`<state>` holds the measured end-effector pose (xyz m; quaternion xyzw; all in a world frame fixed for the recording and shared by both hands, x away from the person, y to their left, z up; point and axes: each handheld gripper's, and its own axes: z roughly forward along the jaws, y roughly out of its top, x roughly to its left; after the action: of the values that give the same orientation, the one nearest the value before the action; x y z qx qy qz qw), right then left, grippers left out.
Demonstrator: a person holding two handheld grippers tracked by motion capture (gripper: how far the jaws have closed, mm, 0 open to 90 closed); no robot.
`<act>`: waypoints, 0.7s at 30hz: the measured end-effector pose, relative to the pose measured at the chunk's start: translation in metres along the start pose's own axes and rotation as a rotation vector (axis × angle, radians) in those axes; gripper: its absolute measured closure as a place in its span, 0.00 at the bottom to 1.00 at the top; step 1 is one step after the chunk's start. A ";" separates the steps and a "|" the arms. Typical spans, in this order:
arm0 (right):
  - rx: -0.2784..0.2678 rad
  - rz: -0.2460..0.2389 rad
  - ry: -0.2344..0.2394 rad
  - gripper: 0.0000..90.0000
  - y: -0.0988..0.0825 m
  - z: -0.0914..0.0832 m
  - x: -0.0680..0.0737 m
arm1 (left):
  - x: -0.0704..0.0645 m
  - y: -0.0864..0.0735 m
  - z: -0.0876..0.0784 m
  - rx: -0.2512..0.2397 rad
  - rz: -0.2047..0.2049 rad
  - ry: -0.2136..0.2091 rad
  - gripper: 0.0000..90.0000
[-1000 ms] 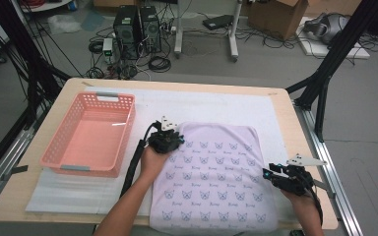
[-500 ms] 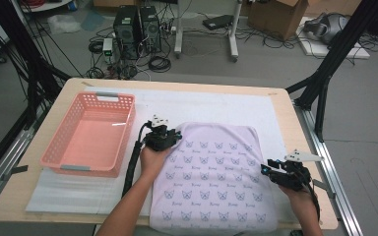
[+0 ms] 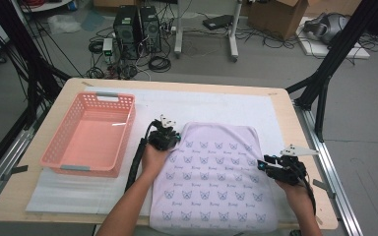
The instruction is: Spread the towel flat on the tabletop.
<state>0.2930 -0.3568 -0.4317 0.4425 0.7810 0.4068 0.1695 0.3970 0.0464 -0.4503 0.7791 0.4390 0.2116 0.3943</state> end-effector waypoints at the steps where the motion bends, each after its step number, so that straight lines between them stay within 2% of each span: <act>1: -0.002 -0.007 0.001 0.65 0.000 0.001 -0.001 | 0.001 0.000 0.000 -0.009 -0.018 0.009 0.94; 4: -0.001 -0.006 -0.001 0.65 0.001 0.001 -0.002 | 0.014 0.000 -0.004 -0.031 -0.059 0.090 0.95; 6: -0.001 -0.003 -0.006 0.65 0.001 0.002 -0.003 | 0.025 0.001 -0.009 -0.080 -0.094 0.147 0.95; 7: -0.001 0.003 -0.006 0.65 0.002 0.002 -0.004 | 0.029 0.001 -0.012 -0.100 -0.115 0.159 0.92; 9: 0.000 0.005 -0.023 0.65 0.003 0.005 -0.007 | 0.034 0.001 -0.014 -0.107 -0.168 0.146 0.73; 10: 0.000 0.009 -0.027 0.65 0.004 0.006 -0.008 | 0.036 0.000 -0.015 -0.107 -0.184 0.128 0.67; 14: 0.002 0.026 -0.074 0.65 0.013 0.015 -0.020 | 0.036 -0.001 -0.016 -0.089 -0.207 0.070 0.65; 16: 0.008 0.038 -0.098 0.64 0.022 0.021 -0.027 | 0.034 -0.002 -0.014 -0.064 -0.219 0.034 0.64; 19: 0.009 0.062 -0.119 0.63 0.038 0.032 -0.038 | 0.033 -0.004 -0.009 -0.038 -0.228 0.024 0.63; 21: 0.021 0.073 -0.134 0.63 0.047 0.042 -0.045 | 0.033 -0.005 -0.006 -0.034 -0.223 0.026 0.68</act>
<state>0.3701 -0.3601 -0.4248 0.4986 0.7554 0.3741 0.2020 0.4073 0.0790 -0.4513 0.7158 0.5245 0.1838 0.4227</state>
